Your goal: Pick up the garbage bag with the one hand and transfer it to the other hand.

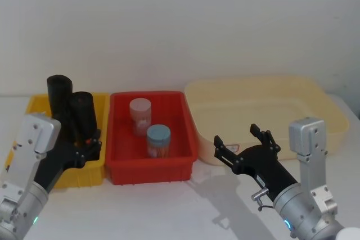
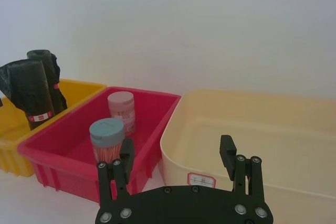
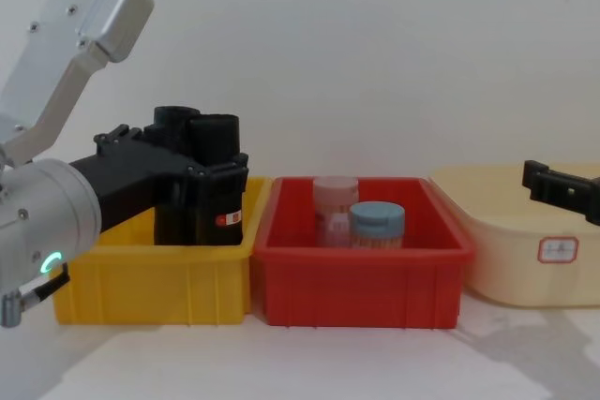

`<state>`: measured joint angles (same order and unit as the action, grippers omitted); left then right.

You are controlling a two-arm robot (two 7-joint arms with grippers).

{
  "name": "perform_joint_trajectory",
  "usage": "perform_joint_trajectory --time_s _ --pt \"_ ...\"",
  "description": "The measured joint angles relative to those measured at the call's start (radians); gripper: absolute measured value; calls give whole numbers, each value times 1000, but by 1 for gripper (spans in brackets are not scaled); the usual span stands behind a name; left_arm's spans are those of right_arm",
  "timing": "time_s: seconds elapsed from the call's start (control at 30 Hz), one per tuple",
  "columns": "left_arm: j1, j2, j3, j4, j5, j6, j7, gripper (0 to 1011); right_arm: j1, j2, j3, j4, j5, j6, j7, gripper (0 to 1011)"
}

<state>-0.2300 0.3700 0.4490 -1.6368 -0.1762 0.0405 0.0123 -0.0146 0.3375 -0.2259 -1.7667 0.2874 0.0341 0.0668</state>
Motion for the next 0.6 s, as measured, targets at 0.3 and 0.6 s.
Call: perform_joint_trajectory --time_s 0.3,0.6 --pt "1 -12 -14 12 3 10 10 1000 0 0 0 0 0 0 0 1000" --pt "-8 -27 -27 38 2 15 9 1000 0 0 0 0 0 0 0 1000"
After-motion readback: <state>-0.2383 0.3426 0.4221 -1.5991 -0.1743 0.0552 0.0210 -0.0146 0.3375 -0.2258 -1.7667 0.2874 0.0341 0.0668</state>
